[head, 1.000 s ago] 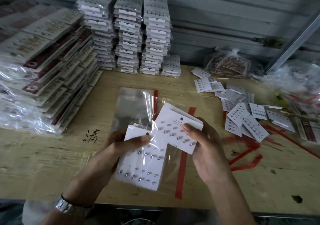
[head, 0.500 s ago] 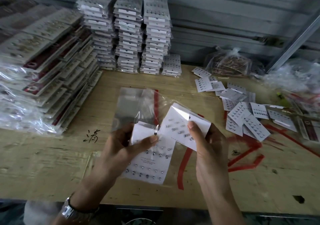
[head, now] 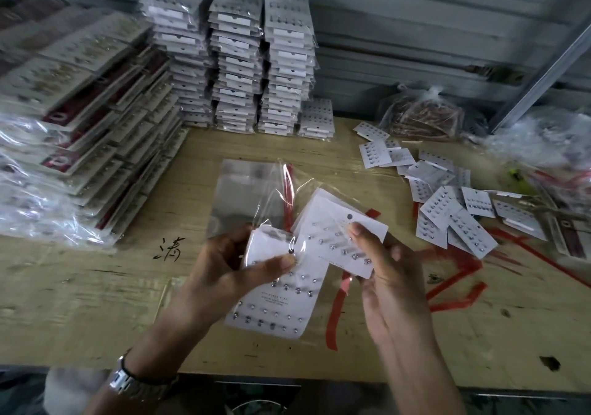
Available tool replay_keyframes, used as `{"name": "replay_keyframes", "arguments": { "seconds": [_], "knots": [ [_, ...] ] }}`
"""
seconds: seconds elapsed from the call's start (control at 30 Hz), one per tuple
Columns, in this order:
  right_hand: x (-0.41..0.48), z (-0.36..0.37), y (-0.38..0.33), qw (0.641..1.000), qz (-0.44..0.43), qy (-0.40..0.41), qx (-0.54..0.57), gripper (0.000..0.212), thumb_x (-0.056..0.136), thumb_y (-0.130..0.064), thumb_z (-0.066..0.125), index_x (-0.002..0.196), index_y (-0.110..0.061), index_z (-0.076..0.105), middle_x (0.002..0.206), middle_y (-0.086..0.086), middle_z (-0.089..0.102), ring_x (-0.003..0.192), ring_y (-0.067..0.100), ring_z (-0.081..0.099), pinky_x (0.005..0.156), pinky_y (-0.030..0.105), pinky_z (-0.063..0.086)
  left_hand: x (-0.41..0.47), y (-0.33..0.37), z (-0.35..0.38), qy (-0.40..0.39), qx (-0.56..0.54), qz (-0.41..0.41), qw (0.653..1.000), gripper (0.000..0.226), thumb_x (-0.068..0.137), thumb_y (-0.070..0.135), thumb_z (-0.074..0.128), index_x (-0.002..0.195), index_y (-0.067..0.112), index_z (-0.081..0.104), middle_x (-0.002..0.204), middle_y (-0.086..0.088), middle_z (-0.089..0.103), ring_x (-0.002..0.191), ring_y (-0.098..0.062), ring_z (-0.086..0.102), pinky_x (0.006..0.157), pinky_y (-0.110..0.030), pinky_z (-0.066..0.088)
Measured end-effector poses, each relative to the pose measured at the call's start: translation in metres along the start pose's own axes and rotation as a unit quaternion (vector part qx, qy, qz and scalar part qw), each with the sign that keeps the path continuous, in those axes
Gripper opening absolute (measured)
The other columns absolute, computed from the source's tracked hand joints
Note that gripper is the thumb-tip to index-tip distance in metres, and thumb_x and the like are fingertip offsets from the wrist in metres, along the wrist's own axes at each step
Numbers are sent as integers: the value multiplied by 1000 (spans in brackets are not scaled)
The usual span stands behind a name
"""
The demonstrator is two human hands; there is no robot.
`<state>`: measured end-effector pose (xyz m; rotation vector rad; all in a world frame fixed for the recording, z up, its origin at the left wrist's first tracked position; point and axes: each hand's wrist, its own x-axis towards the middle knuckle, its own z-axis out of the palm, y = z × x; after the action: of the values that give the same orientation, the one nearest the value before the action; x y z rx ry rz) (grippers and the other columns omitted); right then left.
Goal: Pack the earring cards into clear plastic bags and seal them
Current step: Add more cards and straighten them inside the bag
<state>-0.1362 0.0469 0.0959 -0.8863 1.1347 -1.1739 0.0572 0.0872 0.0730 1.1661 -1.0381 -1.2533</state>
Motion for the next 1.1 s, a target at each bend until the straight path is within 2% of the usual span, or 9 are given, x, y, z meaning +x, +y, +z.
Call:
{"name": "replay_keyframes", "arguments": {
  "seconds": [0.17, 0.27, 0.33, 0.5, 0.63, 0.8, 0.97, 1.03, 1.1],
  "knots": [
    [4, -4, -1, 994, -75, -73, -25, 11, 72, -37, 81, 72, -29, 73, 78, -6, 70, 91, 13, 68, 94, 40, 45, 0, 0, -5, 8, -44, -19, 999, 29, 72, 17, 80, 99, 7, 75, 96, -16, 77, 84, -32, 75, 64, -31, 60],
    [11, -13, -3, 987, -44, -152, -35, 23, 79, -34, 74, 99, -23, 75, 104, 7, 73, 112, 29, 65, 104, 56, 42, 0, -2, -10, 7, -57, -52, 997, 27, 76, 18, 82, 102, 13, 76, 101, -14, 76, 88, -30, 75, 66, -28, 58],
    [14, -17, -5, 980, -16, -194, -31, 32, 78, -30, 71, 108, -20, 74, 115, 14, 70, 116, 32, 63, 104, 53, 44, -1, -3, -14, -7, -65, -76, 995, 27, 80, 21, 83, 104, 13, 75, 103, -15, 76, 91, -32, 74, 70, -32, 59],
    [12, -12, 1, 985, -62, -133, -88, 9, 78, -34, 71, 83, -31, 77, 85, 1, 73, 89, 14, 68, 80, 27, 51, -2, -6, -17, -38, -89, -99, 990, 32, 84, 23, 76, 109, 5, 71, 106, -18, 74, 96, -35, 73, 75, -35, 58],
    [7, -1, 10, 995, -76, -56, -42, 10, 77, -31, 68, 71, -31, 75, 75, -7, 71, 82, 9, 68, 81, 31, 52, 0, -6, -11, -61, -82, -66, 993, 38, 86, 15, 74, 120, 4, 63, 117, -20, 70, 107, -37, 69, 82, -36, 58],
    [1, 3, 17, 987, -141, -58, -48, 10, 86, -32, 67, 83, -24, 71, 82, -4, 71, 87, 9, 68, 76, 16, 52, 3, -3, -11, -74, -68, -44, 994, 39, 89, 2, 71, 125, 1, 57, 120, -21, 69, 108, -41, 67, 88, -52, 58],
    [7, -8, 3, 983, -93, -142, -64, 20, 80, -36, 71, 98, -28, 74, 100, 21, 68, 105, 39, 62, 94, 42, 52, 3, -3, -15, -65, -63, -40, 995, 33, 84, 10, 75, 114, 2, 63, 110, -19, 72, 102, -34, 70, 80, -35, 58],
    [8, -10, -1, 981, -90, -153, -85, 26, 80, -37, 73, 103, -25, 74, 107, 36, 59, 107, 49, 55, 101, 55, 46, 1, -4, -16, -87, -65, -49, 993, 34, 89, 11, 73, 119, 2, 61, 117, -20, 70, 108, -35, 68, 86, -41, 56],
    [8, -10, 0, 984, -91, -142, -63, 24, 77, -37, 76, 96, -23, 76, 98, 27, 66, 102, 42, 61, 97, 49, 50, -1, -4, -16, -95, -76, -60, 991, 37, 90, 13, 72, 123, 1, 58, 122, -20, 68, 113, -38, 65, 90, -45, 55]
  ]
}}
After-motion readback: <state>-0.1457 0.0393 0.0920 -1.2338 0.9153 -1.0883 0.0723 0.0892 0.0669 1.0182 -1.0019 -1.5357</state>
